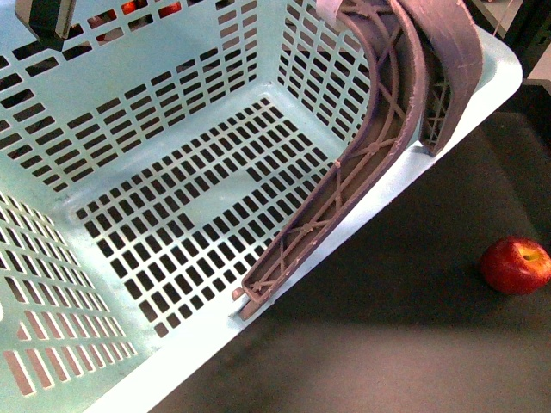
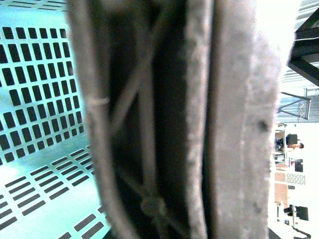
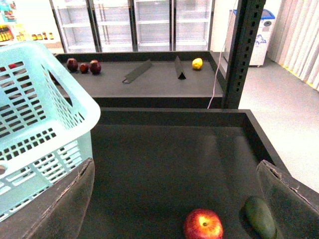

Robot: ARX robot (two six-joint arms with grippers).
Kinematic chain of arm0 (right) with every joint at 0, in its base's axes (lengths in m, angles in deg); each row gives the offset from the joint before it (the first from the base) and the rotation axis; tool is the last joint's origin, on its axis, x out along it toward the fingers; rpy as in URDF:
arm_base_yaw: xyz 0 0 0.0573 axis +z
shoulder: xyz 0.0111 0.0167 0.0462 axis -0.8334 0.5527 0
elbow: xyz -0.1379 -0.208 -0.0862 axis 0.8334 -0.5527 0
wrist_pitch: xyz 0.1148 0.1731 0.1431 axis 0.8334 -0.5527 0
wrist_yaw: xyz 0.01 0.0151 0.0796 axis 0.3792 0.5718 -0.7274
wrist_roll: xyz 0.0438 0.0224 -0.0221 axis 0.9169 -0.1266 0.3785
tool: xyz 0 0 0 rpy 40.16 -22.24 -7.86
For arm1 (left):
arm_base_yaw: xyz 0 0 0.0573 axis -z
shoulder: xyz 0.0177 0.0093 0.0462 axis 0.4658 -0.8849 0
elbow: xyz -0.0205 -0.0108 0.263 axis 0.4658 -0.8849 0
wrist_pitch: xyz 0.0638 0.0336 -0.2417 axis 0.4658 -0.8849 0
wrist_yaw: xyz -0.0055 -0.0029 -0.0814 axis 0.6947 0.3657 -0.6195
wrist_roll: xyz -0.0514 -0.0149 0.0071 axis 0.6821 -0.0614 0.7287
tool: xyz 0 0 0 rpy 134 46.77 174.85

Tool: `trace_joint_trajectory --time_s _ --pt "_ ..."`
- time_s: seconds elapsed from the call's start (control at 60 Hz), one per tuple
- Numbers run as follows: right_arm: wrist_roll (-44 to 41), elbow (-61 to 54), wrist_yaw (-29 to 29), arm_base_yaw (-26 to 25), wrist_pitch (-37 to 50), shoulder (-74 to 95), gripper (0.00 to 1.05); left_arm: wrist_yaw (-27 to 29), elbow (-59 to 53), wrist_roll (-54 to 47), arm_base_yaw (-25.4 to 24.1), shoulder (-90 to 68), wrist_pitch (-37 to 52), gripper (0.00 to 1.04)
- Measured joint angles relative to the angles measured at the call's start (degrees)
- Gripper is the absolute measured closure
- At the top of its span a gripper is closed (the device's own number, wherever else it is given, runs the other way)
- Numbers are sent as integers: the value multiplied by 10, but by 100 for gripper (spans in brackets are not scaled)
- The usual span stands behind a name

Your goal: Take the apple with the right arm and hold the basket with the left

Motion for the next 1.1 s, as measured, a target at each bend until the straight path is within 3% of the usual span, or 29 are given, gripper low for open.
trace_joint_trajectory --time_s 0.1,0.167,0.217,0.45,0.567,0.683,0.833,0.95,1.1 --pt "4 1 3 0 -4 3 9 -2 0 -6 0 0 1 90" --pt "86 65 17 -27 -165 101 9 -1 0 -9 0 0 1 90" --pt "120 79 5 -57 -217 153 9 0 0 -11 0 0 1 90" --pt "137 87 -47 -124 -199 189 9 0 0 -16 0 0 1 90" --pt "96 94 -114 -181 -116 289 9 -2 0 -15 0 0 1 90" --pt "46 105 -148 -189 17 461 9 -1 0 -15 0 0 1 90" --pt "-13 147 -139 -184 174 683 9 -1 0 -15 0 0 1 90" --pt "-46 198 -95 -177 283 871 9 -1 0 -15 0 0 1 90" --pt "-50 266 -66 -158 321 1078 9 -1 0 -15 0 0 1 90"
